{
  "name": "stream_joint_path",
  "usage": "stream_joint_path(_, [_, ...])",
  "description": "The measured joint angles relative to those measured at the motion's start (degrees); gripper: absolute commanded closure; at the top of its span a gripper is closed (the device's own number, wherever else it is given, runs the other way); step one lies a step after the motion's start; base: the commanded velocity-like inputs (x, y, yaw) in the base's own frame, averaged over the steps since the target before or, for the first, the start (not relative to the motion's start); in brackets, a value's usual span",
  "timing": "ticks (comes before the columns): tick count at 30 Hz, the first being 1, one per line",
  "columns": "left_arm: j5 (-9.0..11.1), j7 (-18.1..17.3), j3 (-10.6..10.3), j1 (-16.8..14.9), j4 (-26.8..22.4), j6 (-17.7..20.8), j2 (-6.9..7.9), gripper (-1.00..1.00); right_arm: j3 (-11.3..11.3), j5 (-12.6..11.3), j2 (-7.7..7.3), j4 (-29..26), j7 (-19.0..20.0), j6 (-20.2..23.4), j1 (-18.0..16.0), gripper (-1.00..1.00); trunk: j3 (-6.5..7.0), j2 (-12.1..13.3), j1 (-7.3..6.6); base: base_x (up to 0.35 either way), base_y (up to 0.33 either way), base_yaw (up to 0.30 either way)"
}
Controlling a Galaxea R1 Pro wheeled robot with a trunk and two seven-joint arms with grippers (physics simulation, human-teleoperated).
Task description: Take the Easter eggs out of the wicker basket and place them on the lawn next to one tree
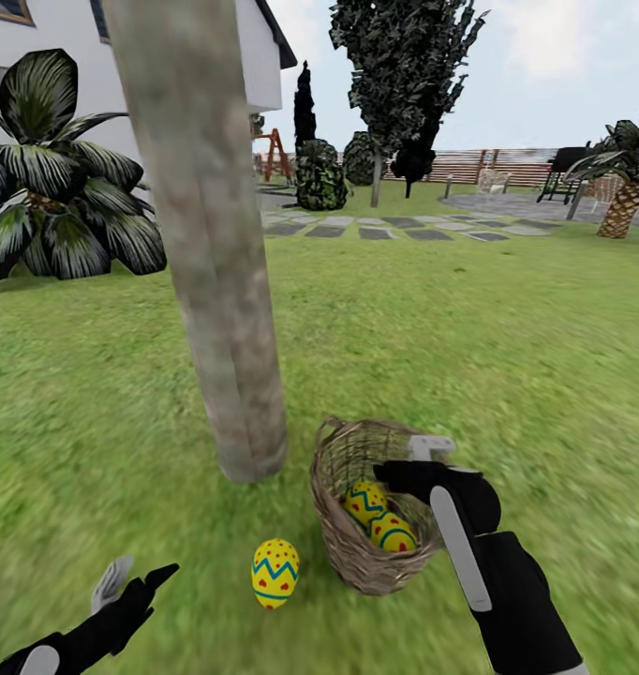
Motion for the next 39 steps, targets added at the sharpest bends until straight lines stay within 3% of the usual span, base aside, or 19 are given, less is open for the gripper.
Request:
stream_joint_path(3, [-0.1,-0.1,0.1,0.2,0.0,-0.5,0.08,-1.00,-0.2,0.0,0.06,0.8,-0.2,0.0,0.0,-1.00,0.00,0.0,0.00,0.050,-0.194,-0.003])
stream_joint_path(7, [0.3,-0.5,0.8,1.5,0.8,-1.8,0.49,-1.00,1.1,-0.2,1.24,2.1,-1.0,-0.5,-1.3,-1.00,0.00,0.0,0.01,0.000,0.000,0.000])
stream_joint_path(15, [0.3,-0.5,0.8,1.9,0.8,-2.1,0.49,-1.00,1.1,-0.1,1.25,4.7,-1.0,-0.5,-3.9,-1.00,0.00,0.0,0.01,0.000,0.000,0.000])
stream_joint_path(22, [0.3,-0.5,0.8,1.9,0.8,-2.1,0.49,-1.00,1.1,-0.1,1.25,6.9,-1.0,-0.5,-4.0,-1.00,0.00,0.0,0.01,0.000,0.000,0.000])
stream_joint_path(32, [0.3,-0.2,0.1,1.8,-0.4,-0.2,1.13,-1.00,-0.3,0.0,0.98,3.7,-0.2,0.0,-0.7,-1.00,-2.21,-0.1,0.27,0.000,0.000,0.000])
stream_joint_path(33, [0.2,-0.2,0.1,1.8,-0.4,-0.2,1.15,-1.00,-0.4,0.0,0.98,1.0,-0.2,0.0,-0.2,-1.00,-2.43,-0.1,0.29,0.000,0.000,0.000])
stream_joint_path(39, [0.3,-0.2,0.1,1.8,-0.4,-0.1,1.17,-1.00,-0.6,0.1,0.97,2.2,-0.2,0.0,-0.1,-1.00,-3.76,-0.2,0.45,0.000,0.000,0.000])
